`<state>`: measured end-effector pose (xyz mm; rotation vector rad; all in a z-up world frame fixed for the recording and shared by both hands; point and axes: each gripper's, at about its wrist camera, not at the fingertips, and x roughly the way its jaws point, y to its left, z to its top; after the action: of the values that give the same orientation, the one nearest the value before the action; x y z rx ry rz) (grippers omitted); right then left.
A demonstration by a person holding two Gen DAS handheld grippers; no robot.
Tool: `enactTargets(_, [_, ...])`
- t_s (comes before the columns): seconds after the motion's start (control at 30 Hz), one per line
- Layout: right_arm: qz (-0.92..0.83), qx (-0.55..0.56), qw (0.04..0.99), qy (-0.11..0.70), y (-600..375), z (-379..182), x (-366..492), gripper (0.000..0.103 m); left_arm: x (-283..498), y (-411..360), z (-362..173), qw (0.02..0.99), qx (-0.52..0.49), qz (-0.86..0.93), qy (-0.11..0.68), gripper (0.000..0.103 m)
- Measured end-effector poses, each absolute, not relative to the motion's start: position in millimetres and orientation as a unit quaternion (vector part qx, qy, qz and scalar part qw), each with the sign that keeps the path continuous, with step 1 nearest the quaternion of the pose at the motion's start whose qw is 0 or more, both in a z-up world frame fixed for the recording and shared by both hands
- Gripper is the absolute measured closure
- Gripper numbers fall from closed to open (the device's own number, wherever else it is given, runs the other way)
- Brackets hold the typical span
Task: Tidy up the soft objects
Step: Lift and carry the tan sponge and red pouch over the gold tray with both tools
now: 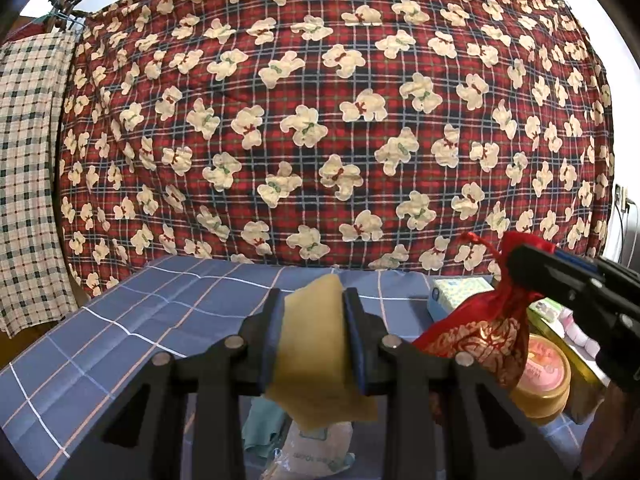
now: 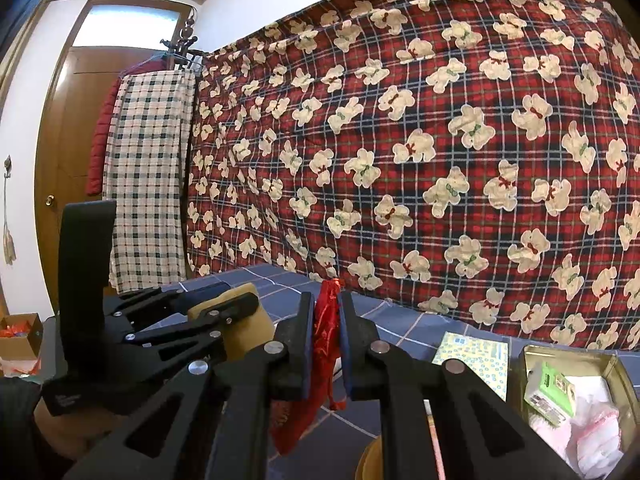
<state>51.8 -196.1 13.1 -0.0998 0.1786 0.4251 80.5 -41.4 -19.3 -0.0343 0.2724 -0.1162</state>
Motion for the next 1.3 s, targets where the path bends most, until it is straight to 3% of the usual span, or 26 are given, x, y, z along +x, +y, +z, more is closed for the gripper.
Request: enactTargets(1.3, [0.153,-0.023,0.988,0.02,-239.5,42.6,40.9,0.09,82.5,-113.6,64.9,0.99,-0.03,-0.132,0.049,0.074])
